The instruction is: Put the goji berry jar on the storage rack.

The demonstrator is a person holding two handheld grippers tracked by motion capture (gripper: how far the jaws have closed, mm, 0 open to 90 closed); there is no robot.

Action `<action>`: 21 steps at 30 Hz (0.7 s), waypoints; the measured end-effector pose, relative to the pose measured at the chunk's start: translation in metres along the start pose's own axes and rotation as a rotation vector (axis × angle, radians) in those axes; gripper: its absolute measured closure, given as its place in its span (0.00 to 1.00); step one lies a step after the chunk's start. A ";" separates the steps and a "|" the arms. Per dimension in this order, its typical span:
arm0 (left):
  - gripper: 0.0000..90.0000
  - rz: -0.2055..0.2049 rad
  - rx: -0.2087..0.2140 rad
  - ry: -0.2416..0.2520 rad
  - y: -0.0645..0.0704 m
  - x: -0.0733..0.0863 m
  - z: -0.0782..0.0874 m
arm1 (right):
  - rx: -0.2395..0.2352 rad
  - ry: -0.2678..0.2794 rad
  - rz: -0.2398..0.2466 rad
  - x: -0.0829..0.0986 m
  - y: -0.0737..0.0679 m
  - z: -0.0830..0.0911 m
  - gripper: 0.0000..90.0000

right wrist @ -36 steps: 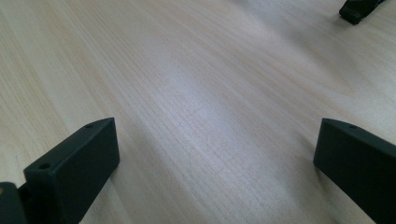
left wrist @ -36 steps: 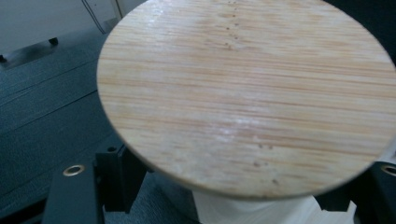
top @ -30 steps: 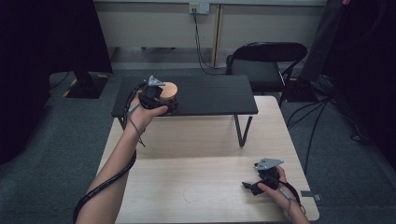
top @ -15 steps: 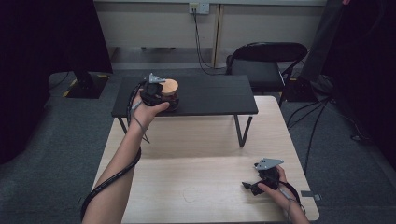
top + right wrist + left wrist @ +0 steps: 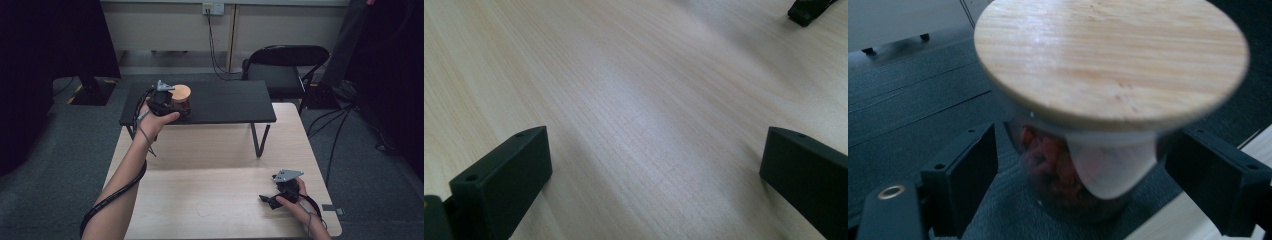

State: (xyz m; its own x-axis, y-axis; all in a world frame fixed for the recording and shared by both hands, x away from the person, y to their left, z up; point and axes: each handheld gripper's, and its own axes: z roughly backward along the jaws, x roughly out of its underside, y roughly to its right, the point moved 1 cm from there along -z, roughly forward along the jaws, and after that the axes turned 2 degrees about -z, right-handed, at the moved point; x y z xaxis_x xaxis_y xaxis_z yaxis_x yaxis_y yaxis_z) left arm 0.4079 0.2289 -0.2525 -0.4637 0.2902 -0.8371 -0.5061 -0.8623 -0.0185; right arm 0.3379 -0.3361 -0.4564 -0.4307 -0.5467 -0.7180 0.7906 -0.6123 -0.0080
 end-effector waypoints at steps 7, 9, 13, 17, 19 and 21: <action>0.01 0.002 0.020 0.027 0.001 0.012 0.014 | 0.000 0.000 0.000 0.000 0.000 0.000 0.00; 0.00 0.000 0.038 0.042 0.000 0.018 0.019 | 0.000 -0.001 0.000 0.000 0.000 0.000 0.00; 0.00 -0.028 0.060 0.050 0.001 0.028 0.027 | 0.000 -0.001 0.000 0.000 0.000 0.000 0.00; 0.00 -0.067 0.104 0.074 0.006 0.050 0.040 | 0.000 -0.001 0.000 0.000 0.000 0.000 0.00; 0.00 -0.073 0.110 0.071 0.007 0.054 0.043 | 0.000 -0.001 0.000 0.000 0.000 0.000 0.00; 0.00 -0.091 0.127 0.073 0.010 0.063 0.047 | 0.000 -0.001 0.000 0.000 0.000 0.000 0.00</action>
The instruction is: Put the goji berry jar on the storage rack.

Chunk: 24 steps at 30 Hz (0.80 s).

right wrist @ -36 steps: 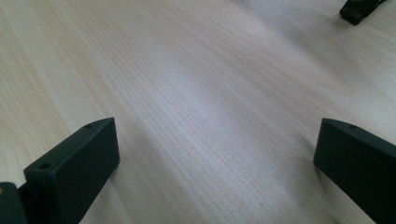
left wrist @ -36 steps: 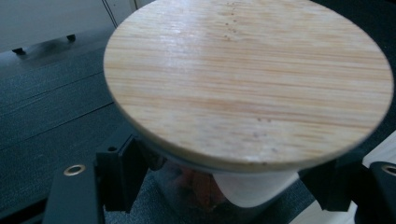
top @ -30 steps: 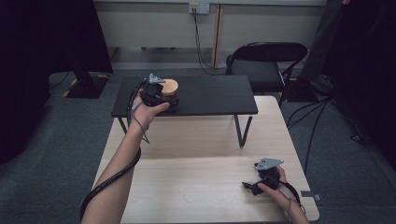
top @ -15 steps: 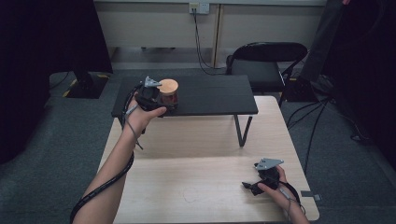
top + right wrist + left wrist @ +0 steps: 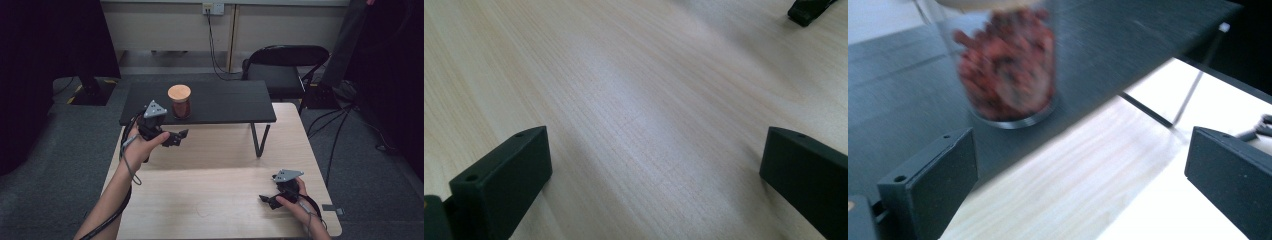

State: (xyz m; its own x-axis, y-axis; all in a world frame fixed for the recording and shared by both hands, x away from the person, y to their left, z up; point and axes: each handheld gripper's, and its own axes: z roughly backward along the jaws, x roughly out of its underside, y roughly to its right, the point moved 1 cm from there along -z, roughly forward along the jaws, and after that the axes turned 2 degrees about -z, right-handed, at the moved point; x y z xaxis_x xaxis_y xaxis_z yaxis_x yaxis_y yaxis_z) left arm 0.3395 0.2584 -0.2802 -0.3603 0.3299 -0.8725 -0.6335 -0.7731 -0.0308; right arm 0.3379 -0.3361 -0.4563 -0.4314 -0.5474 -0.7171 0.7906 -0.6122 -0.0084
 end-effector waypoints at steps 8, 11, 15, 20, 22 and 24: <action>0.01 -0.018 0.097 -0.039 0.011 0.042 0.002 | 0.000 0.000 0.000 0.000 0.000 0.000 0.00; 0.00 -0.014 0.098 -0.061 0.015 0.057 0.000 | 0.001 0.000 0.000 0.000 0.000 0.000 0.00; 0.01 -0.010 0.102 -0.079 0.016 0.078 -0.004 | 0.000 0.000 0.000 0.000 0.000 0.000 0.00; 0.01 -0.011 0.099 -0.087 0.018 0.105 -0.006 | 0.001 0.000 0.000 0.000 0.000 0.000 0.00; 0.01 -0.010 0.100 -0.095 0.019 0.110 -0.007 | 0.000 0.000 0.000 0.000 0.000 0.000 0.00; 0.01 -0.017 0.103 -0.125 0.020 0.118 -0.010 | 0.000 0.000 0.000 0.000 0.000 0.000 0.00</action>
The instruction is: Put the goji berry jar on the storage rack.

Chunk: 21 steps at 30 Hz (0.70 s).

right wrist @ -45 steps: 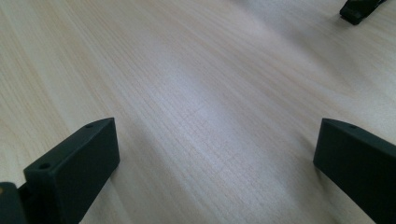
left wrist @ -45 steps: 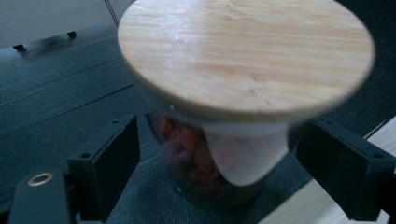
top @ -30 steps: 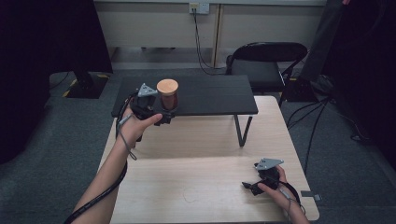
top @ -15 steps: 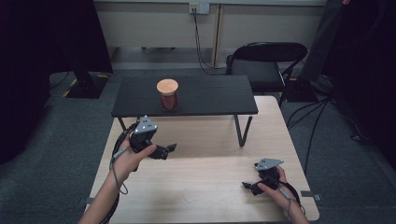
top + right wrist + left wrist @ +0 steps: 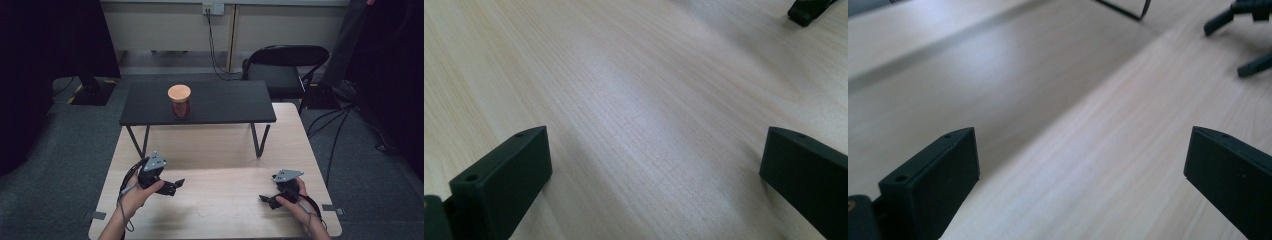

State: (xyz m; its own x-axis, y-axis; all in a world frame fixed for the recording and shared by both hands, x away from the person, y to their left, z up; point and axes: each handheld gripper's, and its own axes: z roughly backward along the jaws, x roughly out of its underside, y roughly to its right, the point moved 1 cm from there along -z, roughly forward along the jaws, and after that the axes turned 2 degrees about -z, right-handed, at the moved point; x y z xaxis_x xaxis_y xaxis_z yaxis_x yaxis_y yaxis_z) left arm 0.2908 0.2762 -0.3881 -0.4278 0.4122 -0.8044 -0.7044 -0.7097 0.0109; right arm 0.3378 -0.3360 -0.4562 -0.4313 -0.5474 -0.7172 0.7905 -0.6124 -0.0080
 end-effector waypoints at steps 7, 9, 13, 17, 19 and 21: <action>0.01 0.005 0.001 -0.036 -0.001 0.018 -0.006 | 0.000 0.000 0.000 0.000 0.000 0.000 0.00; 0.01 0.005 -0.006 -0.044 -0.001 0.023 -0.008 | 0.000 0.000 -0.001 0.000 0.000 0.000 0.00; 0.01 0.005 -0.018 -0.061 -0.003 0.032 -0.011 | 0.000 0.000 -0.001 0.000 0.000 0.000 0.00; 0.01 0.001 -0.024 -0.072 -0.005 0.042 -0.014 | 0.001 0.000 -0.001 0.000 0.000 0.000 0.00; 0.01 0.007 -0.027 -0.079 -0.004 0.044 -0.015 | 0.001 0.000 -0.001 0.000 0.000 0.000 0.00; 0.01 0.002 -0.015 -0.098 -0.005 0.048 -0.019 | 0.001 0.000 -0.001 0.000 0.000 0.000 0.00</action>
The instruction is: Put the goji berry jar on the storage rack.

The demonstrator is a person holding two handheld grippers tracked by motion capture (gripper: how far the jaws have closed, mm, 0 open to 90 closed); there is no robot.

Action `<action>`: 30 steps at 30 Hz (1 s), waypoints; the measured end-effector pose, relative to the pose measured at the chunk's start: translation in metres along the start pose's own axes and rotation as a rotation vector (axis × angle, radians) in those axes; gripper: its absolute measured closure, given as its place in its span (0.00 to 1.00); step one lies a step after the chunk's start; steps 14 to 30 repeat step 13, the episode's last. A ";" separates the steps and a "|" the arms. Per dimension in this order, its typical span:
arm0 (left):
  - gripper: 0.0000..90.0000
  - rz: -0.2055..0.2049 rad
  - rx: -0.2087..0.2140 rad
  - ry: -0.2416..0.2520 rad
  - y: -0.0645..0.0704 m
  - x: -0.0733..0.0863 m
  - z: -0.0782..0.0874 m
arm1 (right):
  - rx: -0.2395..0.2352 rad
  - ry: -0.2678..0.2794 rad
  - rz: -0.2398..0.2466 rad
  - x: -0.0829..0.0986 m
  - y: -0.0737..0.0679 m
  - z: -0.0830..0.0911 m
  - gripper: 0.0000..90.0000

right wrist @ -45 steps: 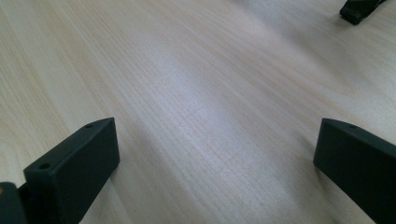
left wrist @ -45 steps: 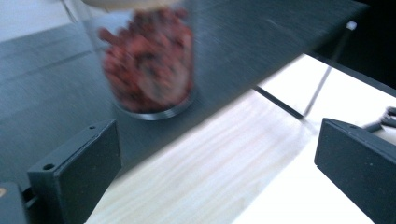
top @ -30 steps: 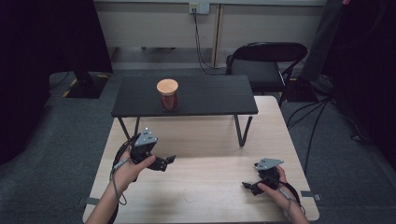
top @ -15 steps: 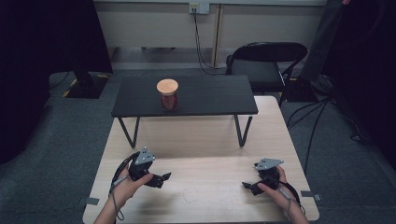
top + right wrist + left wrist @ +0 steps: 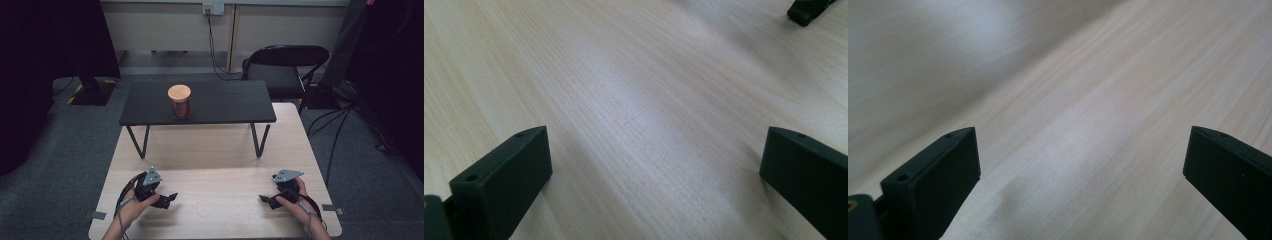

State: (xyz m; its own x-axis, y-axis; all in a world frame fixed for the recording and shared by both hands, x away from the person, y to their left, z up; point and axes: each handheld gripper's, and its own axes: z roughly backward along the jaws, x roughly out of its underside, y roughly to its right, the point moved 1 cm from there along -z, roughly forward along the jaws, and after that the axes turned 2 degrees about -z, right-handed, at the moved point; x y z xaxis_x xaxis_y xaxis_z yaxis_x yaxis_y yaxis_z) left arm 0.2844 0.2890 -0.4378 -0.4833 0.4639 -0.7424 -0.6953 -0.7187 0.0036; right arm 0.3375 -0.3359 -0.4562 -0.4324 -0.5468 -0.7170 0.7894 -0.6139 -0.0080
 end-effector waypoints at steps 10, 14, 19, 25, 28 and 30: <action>0.01 -0.084 0.006 -0.058 0.006 0.008 -0.009 | 0.001 0.000 -0.001 0.000 0.000 0.000 0.00; 0.02 -0.088 0.001 -0.058 0.008 0.009 -0.009 | 0.000 0.000 -0.001 0.000 0.000 0.000 0.00; 0.02 -0.088 0.001 -0.058 0.008 0.009 -0.009 | 0.000 0.000 -0.001 0.000 0.000 0.000 0.00; 0.02 -0.088 0.001 -0.058 0.008 0.009 -0.009 | 0.000 0.000 -0.001 0.000 0.000 0.000 0.00; 0.02 -0.088 0.001 -0.058 0.008 0.009 -0.009 | 0.000 0.000 -0.001 0.000 0.000 0.000 0.00; 0.02 -0.088 0.001 -0.058 0.008 0.009 -0.009 | 0.000 0.000 -0.001 0.000 0.000 0.000 0.00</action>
